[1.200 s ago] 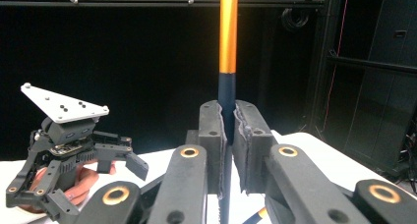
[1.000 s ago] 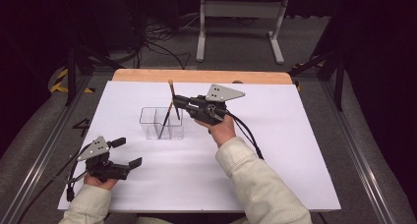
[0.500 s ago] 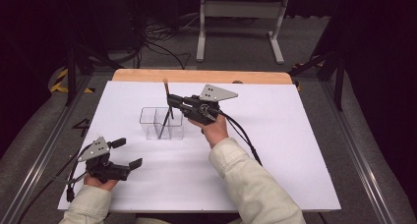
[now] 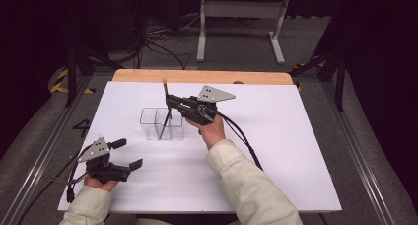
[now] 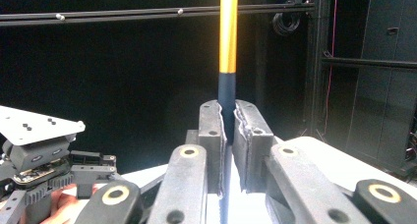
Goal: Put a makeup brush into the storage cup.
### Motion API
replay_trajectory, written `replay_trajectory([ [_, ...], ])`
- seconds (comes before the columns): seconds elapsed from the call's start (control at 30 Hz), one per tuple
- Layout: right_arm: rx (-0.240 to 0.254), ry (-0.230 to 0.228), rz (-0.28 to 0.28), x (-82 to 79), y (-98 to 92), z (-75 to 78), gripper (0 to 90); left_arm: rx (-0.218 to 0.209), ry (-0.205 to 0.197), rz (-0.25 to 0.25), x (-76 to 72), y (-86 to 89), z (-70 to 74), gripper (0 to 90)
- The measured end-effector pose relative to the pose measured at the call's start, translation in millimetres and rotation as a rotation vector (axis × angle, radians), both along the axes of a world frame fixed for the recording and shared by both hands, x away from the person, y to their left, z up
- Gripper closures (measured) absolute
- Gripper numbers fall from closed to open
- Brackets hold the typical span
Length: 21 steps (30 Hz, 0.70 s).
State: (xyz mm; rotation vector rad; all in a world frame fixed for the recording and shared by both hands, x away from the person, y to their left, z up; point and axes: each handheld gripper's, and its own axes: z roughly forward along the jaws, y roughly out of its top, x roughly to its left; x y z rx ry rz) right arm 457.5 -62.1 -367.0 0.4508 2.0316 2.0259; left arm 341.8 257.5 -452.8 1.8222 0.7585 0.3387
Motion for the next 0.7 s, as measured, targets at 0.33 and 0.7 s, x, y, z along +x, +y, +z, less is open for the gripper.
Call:
replay_trajectory([
  [0.33, 0.006, -0.002, -0.013, 2.9, 6.9, -5.4, 82.5, 0.011, -0.003, -0.004, -1.2, 0.1, 0.2, 0.4],
  [0.7, -0.003, -0.001, -0.022, 7.1, 14.9, -14.4, 82.4, 0.010, -0.001, -0.009, -0.9, 0.2, 0.2, 0.4],
])
